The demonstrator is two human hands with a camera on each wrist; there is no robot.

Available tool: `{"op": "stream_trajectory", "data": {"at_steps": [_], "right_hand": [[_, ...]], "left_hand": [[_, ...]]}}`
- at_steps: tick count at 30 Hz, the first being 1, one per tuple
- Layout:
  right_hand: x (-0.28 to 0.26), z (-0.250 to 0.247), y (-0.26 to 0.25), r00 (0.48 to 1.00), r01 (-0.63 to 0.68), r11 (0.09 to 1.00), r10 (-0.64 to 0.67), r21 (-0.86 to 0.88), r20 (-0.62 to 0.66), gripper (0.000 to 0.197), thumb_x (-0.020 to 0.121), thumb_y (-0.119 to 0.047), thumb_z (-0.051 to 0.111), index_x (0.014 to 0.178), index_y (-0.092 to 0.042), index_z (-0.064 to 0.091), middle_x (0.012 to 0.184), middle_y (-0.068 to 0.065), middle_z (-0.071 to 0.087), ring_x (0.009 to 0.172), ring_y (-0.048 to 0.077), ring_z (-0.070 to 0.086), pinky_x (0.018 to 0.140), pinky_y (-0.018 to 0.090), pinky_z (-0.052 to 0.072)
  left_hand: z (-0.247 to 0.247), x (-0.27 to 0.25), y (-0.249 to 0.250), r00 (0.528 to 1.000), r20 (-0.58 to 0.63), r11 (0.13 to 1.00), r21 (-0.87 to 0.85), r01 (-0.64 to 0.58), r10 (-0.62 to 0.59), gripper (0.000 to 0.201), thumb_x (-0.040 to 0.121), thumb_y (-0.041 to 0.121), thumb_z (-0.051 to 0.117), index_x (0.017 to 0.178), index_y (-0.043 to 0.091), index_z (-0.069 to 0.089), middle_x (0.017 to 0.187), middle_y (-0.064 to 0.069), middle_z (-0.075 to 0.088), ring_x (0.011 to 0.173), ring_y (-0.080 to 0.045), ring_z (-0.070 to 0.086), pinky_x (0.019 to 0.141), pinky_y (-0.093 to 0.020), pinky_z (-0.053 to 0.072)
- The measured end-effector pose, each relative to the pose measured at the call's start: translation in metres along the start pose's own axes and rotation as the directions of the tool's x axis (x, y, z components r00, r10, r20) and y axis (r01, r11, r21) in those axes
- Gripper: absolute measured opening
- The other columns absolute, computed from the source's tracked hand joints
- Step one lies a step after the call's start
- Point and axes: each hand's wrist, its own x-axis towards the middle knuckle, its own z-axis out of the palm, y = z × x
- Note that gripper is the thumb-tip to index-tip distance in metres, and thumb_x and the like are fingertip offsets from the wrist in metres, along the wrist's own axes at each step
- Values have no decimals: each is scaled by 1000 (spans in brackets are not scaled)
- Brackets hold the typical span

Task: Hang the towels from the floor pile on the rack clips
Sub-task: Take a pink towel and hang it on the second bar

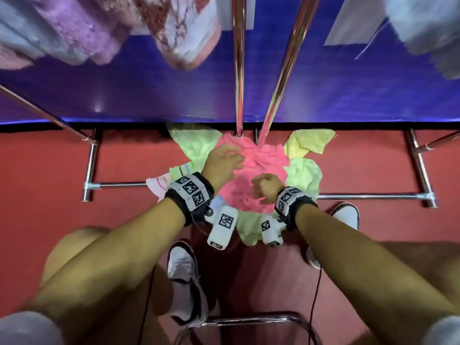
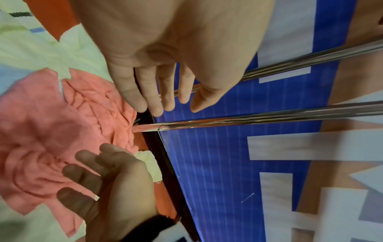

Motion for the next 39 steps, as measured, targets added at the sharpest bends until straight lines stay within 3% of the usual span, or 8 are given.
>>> {"op": "stream_trajectory", "data": {"at_steps": [7,13,18,21,26,32,35,39], "right_hand": [[48,31,25,995,-97,991,94,95,43,27,98,-19,46,121,-18,59,87,4,59,67,21,54,46,25,47],[66,43,29,978,-205,924,203,324,41,16,81,-26,58,72,-13,63,58,5,57,46,22,51,43,25,42],[70,29,31,981,-176,937,192,301,-25,16,89,-29,62,94,-14,64,87,5,61,70,20,58,68,33,55],[61,20,21,976,-37,985,72,171,-205,22,88,-22,68,82,-1,64,70,11,61,55,22,53,44,24,49],[26,19,-16,951,294,941,-270,166,-152,34,76,11,69,53,-9,54,58,7,56,55,16,54,60,31,53],[-68,9,-74,857,458,862,-492,217,149,39,66,22,47,50,-12,38,41,-9,37,37,4,33,38,15,27],[-128,0,-89,757,570,794,-608,212,240,25,54,7,47,58,-12,31,44,-12,33,39,2,30,38,16,23],[-187,-13,-92,701,687,699,-709,196,74,20,53,-1,46,69,-13,47,51,-5,42,48,7,36,46,22,27]], "left_hand": [[-14,21,-22,1000,-7,987,163,14,-13,18,91,6,62,108,10,61,104,-5,65,89,-18,64,62,-19,43],[-23,21,-22,1000,10,984,178,19,-21,21,93,8,62,113,5,62,103,-8,67,79,-13,64,61,-19,47],[-19,18,-19,999,43,984,180,0,-7,19,93,9,61,112,7,63,102,-5,67,79,-13,65,66,-26,47],[-21,16,-15,999,41,983,182,-11,4,15,93,7,60,108,9,61,101,-6,67,79,-15,64,61,-20,49],[-27,5,1,998,-16,986,157,-51,54,23,90,-4,58,111,5,60,91,-6,63,70,-13,59,48,-10,44],[-27,-33,11,936,280,907,298,-297,215,62,62,0,69,117,25,52,117,-9,56,103,-14,55,80,-17,49],[-21,-65,8,873,427,835,370,-408,237,52,64,1,74,109,17,54,92,0,59,75,8,55,70,-14,47],[-9,-106,24,862,317,809,325,-490,395,28,77,-12,72,73,14,60,68,6,53,54,10,47,58,-7,38]]}}
